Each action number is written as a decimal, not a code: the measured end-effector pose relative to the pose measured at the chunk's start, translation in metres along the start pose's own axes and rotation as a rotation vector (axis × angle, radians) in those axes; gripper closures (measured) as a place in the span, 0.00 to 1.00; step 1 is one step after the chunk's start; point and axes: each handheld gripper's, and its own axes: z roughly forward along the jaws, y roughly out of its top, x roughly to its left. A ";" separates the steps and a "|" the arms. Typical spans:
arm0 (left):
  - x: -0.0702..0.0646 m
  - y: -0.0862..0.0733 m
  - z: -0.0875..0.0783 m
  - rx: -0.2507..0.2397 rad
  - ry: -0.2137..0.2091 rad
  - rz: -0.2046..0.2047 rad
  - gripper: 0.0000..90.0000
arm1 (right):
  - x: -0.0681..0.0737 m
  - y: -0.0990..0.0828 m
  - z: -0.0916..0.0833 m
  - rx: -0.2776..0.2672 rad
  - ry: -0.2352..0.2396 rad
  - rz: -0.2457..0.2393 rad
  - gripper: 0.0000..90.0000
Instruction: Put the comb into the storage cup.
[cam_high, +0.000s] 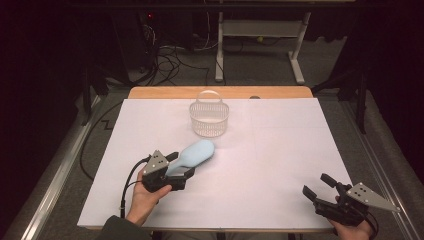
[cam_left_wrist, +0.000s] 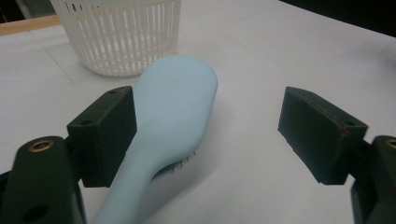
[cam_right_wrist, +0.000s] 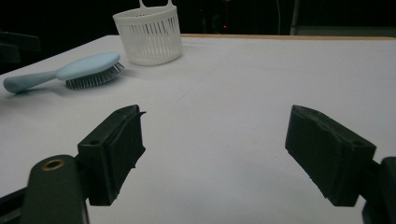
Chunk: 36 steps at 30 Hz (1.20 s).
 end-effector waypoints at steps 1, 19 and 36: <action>0.000 0.001 0.001 0.004 0.000 -0.004 0.23 | 0.000 0.000 0.000 0.000 0.000 0.000 0.22; 0.009 0.018 0.004 0.104 0.030 0.022 0.26 | 0.000 0.000 0.001 0.005 0.013 0.001 0.22; 0.021 0.030 0.010 0.254 0.066 0.071 0.31 | 0.001 0.000 0.001 0.008 0.012 -0.004 0.22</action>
